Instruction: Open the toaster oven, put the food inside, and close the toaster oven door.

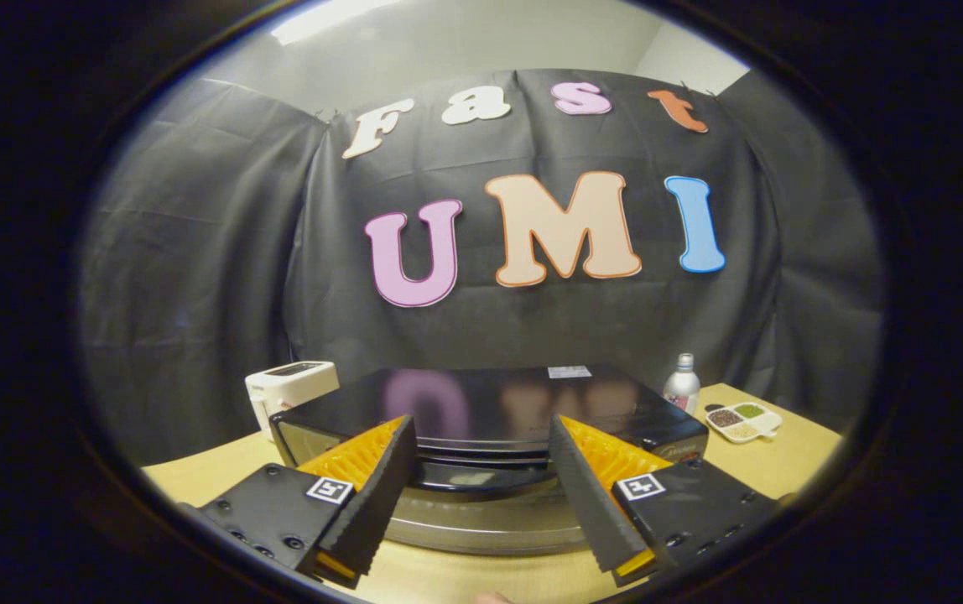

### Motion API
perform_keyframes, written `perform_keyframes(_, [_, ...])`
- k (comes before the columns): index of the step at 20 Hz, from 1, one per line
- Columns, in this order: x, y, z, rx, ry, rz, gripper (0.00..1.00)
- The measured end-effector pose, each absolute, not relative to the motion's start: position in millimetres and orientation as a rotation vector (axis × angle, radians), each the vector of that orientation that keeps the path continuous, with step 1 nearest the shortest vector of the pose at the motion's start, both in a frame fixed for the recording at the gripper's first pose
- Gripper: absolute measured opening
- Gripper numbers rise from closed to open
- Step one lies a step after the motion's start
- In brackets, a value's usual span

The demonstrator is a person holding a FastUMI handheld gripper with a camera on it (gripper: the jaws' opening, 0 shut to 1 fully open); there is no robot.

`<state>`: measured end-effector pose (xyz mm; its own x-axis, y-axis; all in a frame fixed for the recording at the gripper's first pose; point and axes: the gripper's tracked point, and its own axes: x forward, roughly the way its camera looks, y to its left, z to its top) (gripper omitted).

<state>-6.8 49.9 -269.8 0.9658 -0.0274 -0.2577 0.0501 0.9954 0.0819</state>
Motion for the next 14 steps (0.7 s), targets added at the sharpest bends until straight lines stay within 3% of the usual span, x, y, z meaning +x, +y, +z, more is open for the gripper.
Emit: perform_keyframes(14, [-90, 59, -274, 0.065, 0.264, -0.034, 0.98])
